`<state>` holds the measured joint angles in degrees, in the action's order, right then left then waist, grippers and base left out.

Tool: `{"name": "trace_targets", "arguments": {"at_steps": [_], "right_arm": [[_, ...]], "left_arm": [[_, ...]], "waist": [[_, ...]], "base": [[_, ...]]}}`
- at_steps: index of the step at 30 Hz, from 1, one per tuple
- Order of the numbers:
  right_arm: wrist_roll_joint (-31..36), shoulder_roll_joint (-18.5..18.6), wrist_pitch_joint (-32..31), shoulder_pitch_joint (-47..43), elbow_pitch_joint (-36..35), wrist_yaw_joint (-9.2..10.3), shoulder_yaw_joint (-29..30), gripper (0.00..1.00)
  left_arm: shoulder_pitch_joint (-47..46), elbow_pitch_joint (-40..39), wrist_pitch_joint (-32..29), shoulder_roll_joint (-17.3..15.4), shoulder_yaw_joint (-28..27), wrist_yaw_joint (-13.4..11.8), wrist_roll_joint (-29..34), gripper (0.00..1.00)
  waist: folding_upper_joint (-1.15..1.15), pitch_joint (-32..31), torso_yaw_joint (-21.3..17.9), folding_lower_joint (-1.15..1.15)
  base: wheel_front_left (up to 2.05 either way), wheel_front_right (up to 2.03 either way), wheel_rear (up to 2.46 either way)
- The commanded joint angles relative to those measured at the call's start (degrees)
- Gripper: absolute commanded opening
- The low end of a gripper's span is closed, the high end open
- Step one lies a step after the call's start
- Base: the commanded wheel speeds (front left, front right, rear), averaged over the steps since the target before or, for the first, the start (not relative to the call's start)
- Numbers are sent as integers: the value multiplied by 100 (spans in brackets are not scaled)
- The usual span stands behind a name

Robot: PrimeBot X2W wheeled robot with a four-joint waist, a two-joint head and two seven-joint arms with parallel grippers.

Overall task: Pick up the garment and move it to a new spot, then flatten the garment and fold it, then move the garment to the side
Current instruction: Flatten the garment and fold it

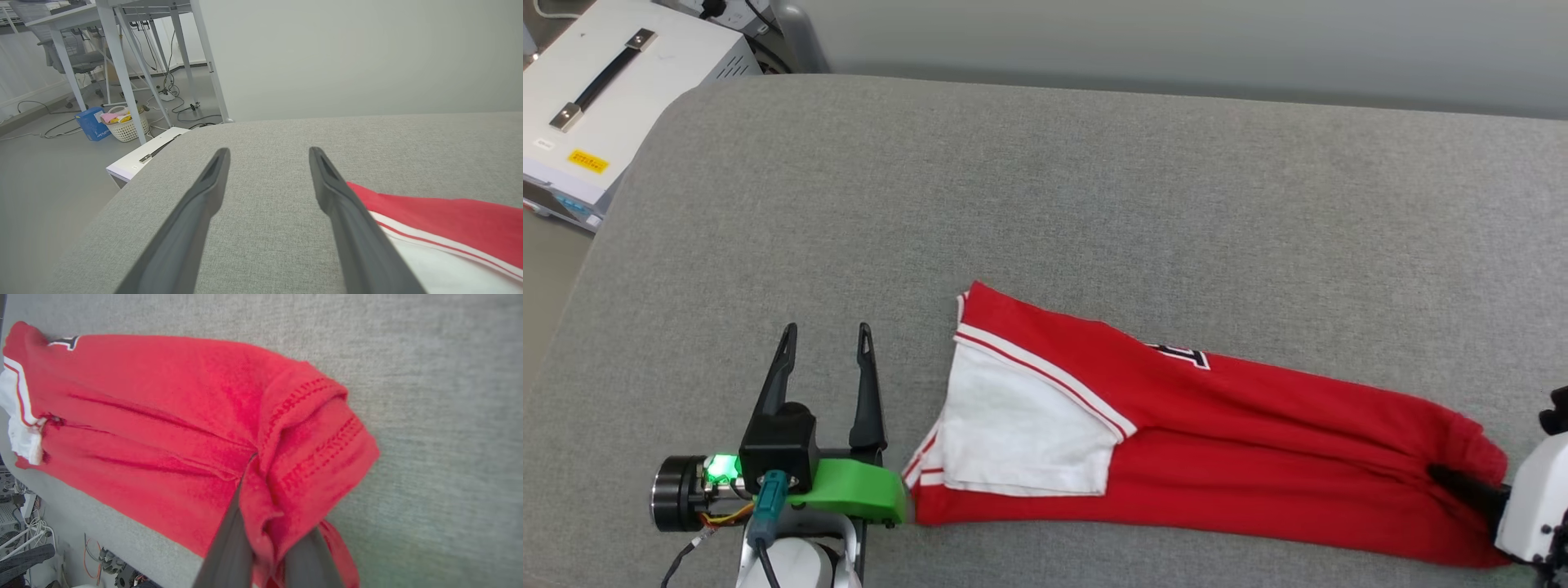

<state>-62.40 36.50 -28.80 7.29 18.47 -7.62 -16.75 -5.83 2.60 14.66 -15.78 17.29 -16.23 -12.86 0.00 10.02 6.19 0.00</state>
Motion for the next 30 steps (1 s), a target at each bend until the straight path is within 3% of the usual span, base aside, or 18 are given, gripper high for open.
{"name": "trace_targets", "arguments": {"at_steps": [1,8,15,24,30], "right_arm": [[-15,183,130,22,122,13,137,0],[-27,782,186,-201,241,13,620,0],[26,852,-187,-410,-582,13,576,0],[567,382,-812,132,-2261,13,-11,0],[1076,-163,-1146,1160,-2500,13,-974,0]], "left_arm": [[105,35,33,76,-41,91,84,100],[240,148,33,259,-204,378,305,100],[335,216,34,379,-377,544,449,100],[224,281,34,546,-515,758,609,100],[75,218,34,664,-635,862,693,100]], "waist": [[0,-77,-18,0],[0,-271,-50,0],[0,-349,-84,0],[0,-224,-4,0],[0,58,55,0]], "base": [[0,0,0],[0,0,0],[0,0,0],[0,0,0],[0,0,0]]}}
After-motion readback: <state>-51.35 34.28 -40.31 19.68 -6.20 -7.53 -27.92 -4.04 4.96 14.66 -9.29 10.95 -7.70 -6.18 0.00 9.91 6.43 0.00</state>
